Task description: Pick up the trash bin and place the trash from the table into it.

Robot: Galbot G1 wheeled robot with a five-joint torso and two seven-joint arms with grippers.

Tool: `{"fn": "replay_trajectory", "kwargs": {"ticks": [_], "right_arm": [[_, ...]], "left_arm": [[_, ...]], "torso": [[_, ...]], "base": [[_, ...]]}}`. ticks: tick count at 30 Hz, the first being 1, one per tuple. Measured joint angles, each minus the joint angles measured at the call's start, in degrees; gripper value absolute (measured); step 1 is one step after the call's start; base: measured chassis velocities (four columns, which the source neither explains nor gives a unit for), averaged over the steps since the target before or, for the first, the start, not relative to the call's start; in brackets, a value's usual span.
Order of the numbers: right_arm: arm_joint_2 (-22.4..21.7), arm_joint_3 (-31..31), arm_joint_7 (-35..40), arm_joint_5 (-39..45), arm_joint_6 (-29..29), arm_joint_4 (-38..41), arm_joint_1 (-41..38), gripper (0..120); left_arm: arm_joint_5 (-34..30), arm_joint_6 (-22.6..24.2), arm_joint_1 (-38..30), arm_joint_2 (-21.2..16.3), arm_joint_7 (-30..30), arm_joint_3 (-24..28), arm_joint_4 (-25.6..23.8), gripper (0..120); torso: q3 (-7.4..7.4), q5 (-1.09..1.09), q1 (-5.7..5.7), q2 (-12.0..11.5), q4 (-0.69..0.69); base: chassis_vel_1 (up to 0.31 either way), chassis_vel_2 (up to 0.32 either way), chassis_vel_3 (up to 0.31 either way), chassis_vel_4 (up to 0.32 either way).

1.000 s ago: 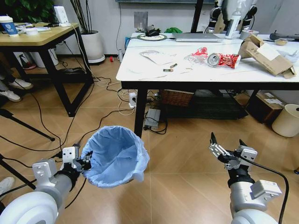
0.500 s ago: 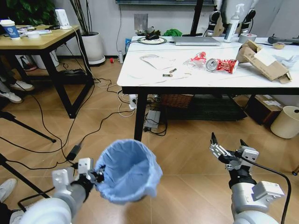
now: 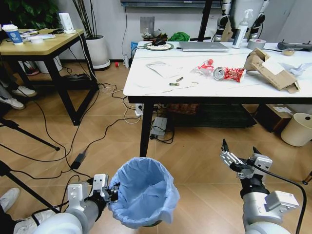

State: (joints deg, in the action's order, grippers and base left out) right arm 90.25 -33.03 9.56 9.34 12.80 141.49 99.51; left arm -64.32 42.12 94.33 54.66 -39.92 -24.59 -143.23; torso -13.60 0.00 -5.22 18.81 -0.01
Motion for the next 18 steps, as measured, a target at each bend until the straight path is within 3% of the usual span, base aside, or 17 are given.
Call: {"fn": "replay_trajectory", "kwargs": {"ticks": [10,18], "right_arm": [[0.7,-0.2,0.0,-0.5,-0.1,0.0,0.3,100],[0.9,-0.1,-0.1,-0.6,-0.2,-0.2,0.1,100]], "left_arm": [[0.4,0.0,-0.7,-2.3,-0.4,1.6,0.0,0],[6.4,0.0,-0.3,-3.5,0.8,0.0,0.0,0]], "torso": [[-1.79,0.00,-0.88,2.7,0.00],[-3.06,0.00,-1.54,4.6,0.00]], "base": [[0.000,0.000,0.000,0.000],[0.000,0.000,0.000,0.000]]}}
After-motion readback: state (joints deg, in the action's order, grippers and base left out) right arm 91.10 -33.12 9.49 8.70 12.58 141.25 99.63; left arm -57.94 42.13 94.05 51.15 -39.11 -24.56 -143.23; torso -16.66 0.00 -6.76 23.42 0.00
